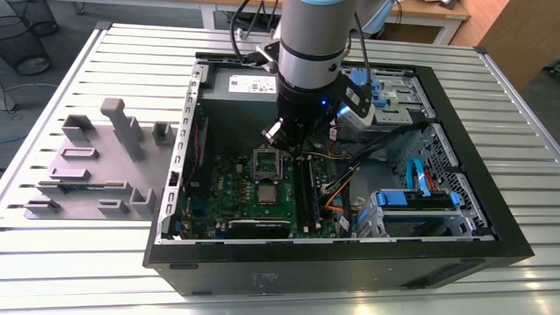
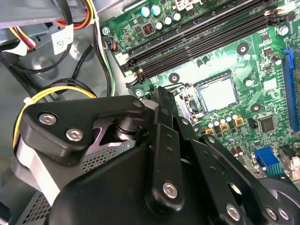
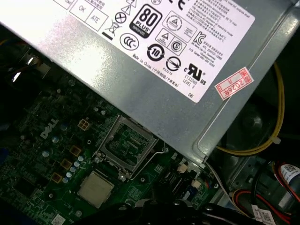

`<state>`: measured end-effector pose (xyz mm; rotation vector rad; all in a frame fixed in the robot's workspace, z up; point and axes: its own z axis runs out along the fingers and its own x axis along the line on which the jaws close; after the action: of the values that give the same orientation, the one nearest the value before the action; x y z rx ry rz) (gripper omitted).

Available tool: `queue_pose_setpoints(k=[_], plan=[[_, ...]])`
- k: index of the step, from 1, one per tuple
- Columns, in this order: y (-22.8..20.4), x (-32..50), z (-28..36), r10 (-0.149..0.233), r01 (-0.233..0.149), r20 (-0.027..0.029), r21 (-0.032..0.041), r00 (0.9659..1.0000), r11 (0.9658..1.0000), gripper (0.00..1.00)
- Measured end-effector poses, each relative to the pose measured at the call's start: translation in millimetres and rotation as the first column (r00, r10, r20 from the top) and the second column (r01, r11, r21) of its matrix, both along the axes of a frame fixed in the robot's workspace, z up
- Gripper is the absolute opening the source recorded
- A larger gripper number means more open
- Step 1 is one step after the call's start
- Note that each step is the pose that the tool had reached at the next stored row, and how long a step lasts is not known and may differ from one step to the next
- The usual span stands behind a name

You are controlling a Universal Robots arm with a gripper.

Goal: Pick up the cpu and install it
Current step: 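Close the cpu cover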

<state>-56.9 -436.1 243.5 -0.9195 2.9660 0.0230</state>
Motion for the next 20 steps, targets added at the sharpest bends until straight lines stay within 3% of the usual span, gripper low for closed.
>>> queue_pose_setpoints(k=[20], plan=[[0.0,0.0,2.3,0.0,0.0,-0.0001,-0.0003,1.0,1.0,0.1]])
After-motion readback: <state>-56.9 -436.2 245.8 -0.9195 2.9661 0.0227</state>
